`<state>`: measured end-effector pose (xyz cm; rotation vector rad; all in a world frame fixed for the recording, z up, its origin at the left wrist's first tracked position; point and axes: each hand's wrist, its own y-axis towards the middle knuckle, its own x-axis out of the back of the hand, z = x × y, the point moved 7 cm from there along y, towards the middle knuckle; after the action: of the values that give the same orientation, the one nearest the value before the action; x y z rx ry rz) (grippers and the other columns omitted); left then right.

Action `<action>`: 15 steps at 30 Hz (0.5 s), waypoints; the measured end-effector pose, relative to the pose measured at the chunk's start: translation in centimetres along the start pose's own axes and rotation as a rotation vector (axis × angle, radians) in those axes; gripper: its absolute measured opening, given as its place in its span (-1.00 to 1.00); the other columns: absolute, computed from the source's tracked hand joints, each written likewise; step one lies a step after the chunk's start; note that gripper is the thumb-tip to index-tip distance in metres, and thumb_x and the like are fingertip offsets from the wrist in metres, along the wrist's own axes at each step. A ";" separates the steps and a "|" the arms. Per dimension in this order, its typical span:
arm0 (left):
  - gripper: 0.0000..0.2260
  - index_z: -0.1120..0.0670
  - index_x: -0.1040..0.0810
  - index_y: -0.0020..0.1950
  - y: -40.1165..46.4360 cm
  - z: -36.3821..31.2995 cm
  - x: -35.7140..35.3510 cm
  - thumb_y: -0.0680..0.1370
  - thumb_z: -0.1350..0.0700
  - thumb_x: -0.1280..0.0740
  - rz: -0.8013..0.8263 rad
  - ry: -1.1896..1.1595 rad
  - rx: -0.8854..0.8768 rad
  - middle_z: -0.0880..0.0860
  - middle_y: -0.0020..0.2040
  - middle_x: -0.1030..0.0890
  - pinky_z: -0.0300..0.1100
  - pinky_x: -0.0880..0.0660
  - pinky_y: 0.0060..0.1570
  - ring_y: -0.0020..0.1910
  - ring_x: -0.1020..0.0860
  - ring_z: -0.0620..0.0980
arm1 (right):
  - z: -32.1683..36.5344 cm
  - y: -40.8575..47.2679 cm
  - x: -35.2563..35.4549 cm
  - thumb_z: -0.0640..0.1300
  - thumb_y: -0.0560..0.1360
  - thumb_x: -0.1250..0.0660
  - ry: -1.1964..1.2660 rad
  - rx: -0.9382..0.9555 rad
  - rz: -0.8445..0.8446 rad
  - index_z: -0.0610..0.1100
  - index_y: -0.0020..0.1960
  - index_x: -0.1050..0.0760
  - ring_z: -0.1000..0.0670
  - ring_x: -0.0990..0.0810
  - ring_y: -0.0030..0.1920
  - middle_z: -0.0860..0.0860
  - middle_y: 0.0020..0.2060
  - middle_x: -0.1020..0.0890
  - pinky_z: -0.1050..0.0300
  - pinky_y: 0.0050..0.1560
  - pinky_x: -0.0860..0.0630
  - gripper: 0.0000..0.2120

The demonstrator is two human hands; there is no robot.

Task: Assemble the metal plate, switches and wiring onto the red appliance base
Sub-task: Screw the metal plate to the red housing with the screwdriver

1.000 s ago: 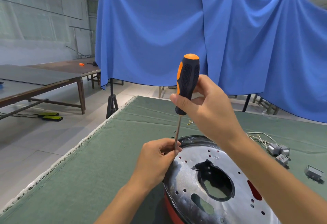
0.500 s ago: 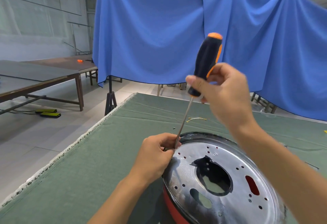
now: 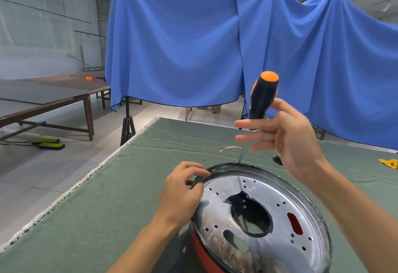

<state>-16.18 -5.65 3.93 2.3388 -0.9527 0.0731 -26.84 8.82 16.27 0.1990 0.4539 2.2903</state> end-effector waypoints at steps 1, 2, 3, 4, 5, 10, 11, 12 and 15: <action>-0.67 -0.04 -0.64 -0.07 0.1 0.2 0.0 0.41 0.39 -0.34 -0.004 0.010 0.023 -0.16 0.01 -0.58 -0.30 -0.48 -0.01 0.04 -0.53 -0.26 | -0.2 -0.3 0.3 -0.25 0.52 0.03 0.067 -0.057 0.032 -0.09 0.16 -0.44 -0.23 -0.70 -0.18 -0.21 -0.15 -0.71 0.17 -0.43 -0.55 -0.65; -0.67 -0.06 -0.62 -0.02 0.1 0.7 0.0 0.43 0.36 -0.34 -0.006 0.023 0.065 -0.16 0.03 -0.57 -0.34 -0.46 -0.01 0.05 -0.52 -0.26 | -0.6 -0.6 0.5 -0.14 0.54 0.02 0.116 -0.113 0.059 -0.09 0.16 -0.45 -0.25 -0.70 -0.14 -0.25 -0.14 -0.70 0.16 -0.40 -0.57 -0.68; -0.68 -0.04 -0.59 0.05 0.1 1.3 -0.1 0.44 0.33 -0.34 0.001 0.038 0.132 -0.14 0.05 -0.57 -0.35 -0.44 -0.01 0.05 -0.52 -0.23 | -0.9 -0.8 0.7 0.00 0.55 -0.02 0.143 -0.170 0.066 -0.08 0.14 -0.47 -0.26 -0.69 -0.11 -0.28 -0.14 -0.69 0.16 -0.39 -0.58 -0.68; -0.70 0.01 -0.58 0.11 0.2 2.0 -0.3 0.46 0.32 -0.34 0.019 0.044 0.215 -0.09 0.05 -0.58 -0.34 -0.44 0.00 0.03 -0.53 -0.18 | -1.4 -1.0 1.0 0.15 0.53 -0.07 0.157 -0.221 0.060 -0.07 0.11 -0.50 -0.26 -0.69 -0.11 -0.30 -0.15 -0.68 0.15 -0.39 -0.58 -0.62; -0.72 0.07 -0.57 0.13 0.2 2.8 -0.5 0.47 0.31 -0.35 0.043 0.026 0.304 -0.02 0.03 -0.60 -0.30 -0.45 -0.02 -0.01 -0.54 -0.11 | -1.8 -1.3 1.4 0.27 0.47 -0.11 0.158 -0.266 0.048 -0.06 0.07 -0.52 -0.27 -0.69 -0.11 -0.30 -0.16 -0.68 0.14 -0.40 -0.58 -0.54; -0.80 0.11 -0.62 -0.22 -0.3 3.6 -1.5 0.48 0.36 -0.30 0.133 -0.134 0.503 0.04 -0.32 -0.60 -0.35 -0.43 -0.32 -0.30 -0.51 -0.04 | -2.8 -3.2 2.9 0.21 0.24 -0.34 0.182 -0.475 0.138 -0.14 0.01 -0.56 -0.29 -0.69 -0.12 -0.34 -0.13 -0.67 0.11 -0.39 -0.61 -0.49; -0.79 0.11 -0.61 -0.25 -0.3 3.6 -1.4 0.48 0.36 -0.30 0.129 -0.125 0.506 0.06 -0.33 -0.59 -0.34 -0.42 -0.34 -0.32 -0.49 -0.04 | -2.8 -3.5 3.1 0.18 0.19 -0.37 0.176 -0.498 0.173 -0.15 -0.01 -0.61 -0.28 -0.69 -0.12 -0.34 -0.12 -0.67 0.10 -0.38 -0.62 -0.49; -0.79 0.13 -0.61 -0.26 -0.3 3.5 -1.3 0.48 0.37 -0.29 0.126 -0.118 0.507 0.08 -0.33 -0.58 -0.31 -0.41 -0.34 -0.32 -0.48 -0.02 | -2.7 -3.8 3.3 0.15 0.17 -0.39 0.170 -0.517 0.208 -0.14 -0.04 -0.66 -0.28 -0.69 -0.12 -0.33 -0.11 -0.67 0.09 -0.37 -0.62 -0.52; -0.83 0.22 -0.62 -0.21 -0.3 3.7 -1.2 0.47 0.37 -0.26 0.123 -0.121 0.538 0.14 -0.31 -0.53 -0.20 -0.36 -0.25 -0.29 -0.44 0.01 | -2.4 -4.7 4.0 0.01 0.19 -0.46 0.158 -0.563 0.274 -0.10 -0.09 -0.70 -0.26 -0.70 -0.18 -0.32 -0.11 -0.67 0.10 -0.39 -0.61 -0.66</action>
<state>-17.48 -6.76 0.47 2.7920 -1.2594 0.2699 -27.07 14.08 12.21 -0.2145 -0.1639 2.6121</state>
